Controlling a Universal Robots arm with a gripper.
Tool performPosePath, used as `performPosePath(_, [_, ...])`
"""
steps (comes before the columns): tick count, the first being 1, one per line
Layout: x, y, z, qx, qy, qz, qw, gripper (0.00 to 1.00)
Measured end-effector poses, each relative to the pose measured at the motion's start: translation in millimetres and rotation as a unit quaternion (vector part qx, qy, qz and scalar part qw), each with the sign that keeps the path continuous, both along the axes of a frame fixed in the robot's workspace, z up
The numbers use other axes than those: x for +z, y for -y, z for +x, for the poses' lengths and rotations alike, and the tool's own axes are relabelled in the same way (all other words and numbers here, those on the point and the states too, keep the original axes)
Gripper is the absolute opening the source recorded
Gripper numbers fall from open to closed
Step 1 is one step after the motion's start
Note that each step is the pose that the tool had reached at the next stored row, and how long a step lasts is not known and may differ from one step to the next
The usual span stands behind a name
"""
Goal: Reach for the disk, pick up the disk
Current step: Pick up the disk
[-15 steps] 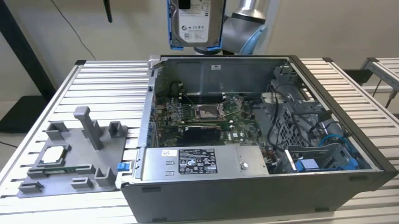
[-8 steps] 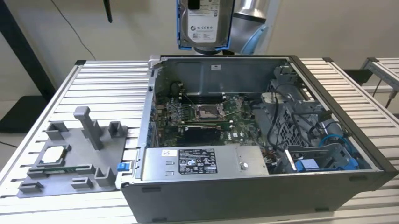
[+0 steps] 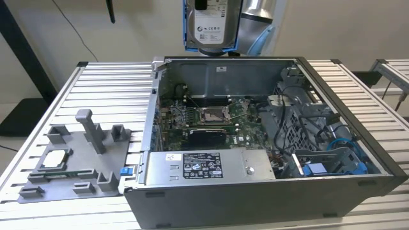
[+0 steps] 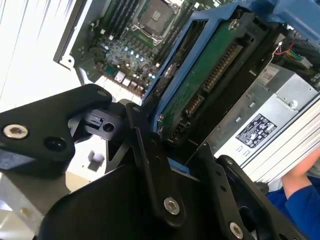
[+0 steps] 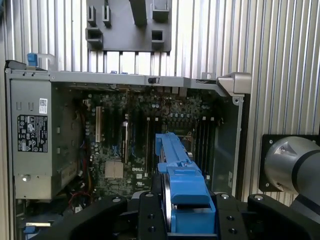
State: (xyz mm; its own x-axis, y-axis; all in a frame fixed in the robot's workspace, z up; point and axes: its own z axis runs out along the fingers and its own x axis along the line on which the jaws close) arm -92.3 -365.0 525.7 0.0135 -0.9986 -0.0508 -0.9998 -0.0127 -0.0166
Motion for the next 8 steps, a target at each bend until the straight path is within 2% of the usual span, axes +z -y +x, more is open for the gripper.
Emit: performPosePath(8, [-0.8,1.5,1.2,0.000,0.0000,0.0000,1.0000,0.00])
